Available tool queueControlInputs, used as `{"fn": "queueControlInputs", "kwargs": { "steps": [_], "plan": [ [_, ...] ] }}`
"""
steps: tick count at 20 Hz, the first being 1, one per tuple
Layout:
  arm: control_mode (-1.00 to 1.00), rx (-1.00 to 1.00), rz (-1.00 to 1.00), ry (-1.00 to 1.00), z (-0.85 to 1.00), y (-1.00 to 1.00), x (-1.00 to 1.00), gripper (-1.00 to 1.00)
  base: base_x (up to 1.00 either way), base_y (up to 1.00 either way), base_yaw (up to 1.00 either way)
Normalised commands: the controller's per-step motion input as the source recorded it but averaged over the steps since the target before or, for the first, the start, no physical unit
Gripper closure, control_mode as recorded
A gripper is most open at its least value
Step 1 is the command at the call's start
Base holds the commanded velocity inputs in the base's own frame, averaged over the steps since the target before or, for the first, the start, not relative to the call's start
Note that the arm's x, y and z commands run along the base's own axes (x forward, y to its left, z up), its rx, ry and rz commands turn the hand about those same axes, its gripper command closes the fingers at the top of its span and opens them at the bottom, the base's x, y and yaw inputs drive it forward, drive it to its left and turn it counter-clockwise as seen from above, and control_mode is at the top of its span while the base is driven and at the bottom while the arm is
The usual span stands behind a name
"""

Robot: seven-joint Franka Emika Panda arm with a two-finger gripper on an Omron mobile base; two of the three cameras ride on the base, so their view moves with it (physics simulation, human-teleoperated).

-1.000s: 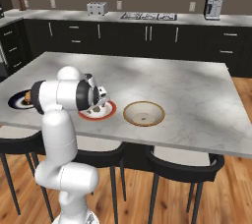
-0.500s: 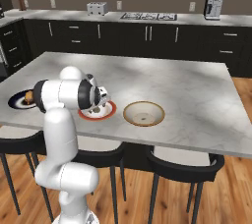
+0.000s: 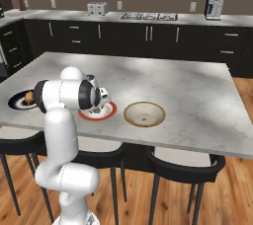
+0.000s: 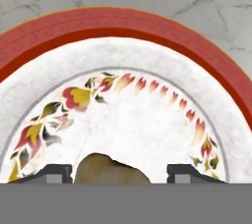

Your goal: Pick the chicken drumstick and garlic from their plates and place them in the bowl. Then put the bowl in the fridge.

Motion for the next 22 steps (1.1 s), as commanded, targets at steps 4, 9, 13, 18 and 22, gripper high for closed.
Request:
{"fn": "queueControlInputs", "kwargs": {
  "steps": [4, 9, 13, 18, 22],
  "plan": [
    [-1.0, 0.01, -0.01, 0.0, -0.01, 0.0, -0.01, 1.0, 0.0, 0.0, 0.0],
    [-1.0, -0.02, 0.0, 0.0, 0.08, 0.0, -0.01, 1.0, 0.0, 0.0, 0.0],
    [-1.0, -0.02, 0.0, 0.0, 0.42, -0.01, -0.14, 1.0, 0.0, 0.0, 0.0],
    [-1.0, 0.0, 0.0, 0.0, 0.57, -0.09, -0.35, 1.0, 0.0, 0.0, 0.0],
    [-1.0, 0.0, -0.08, 0.0, 0.43, -0.18, -0.3, 1.0, 0.0, 0.0, 0.0]
  ]
}}
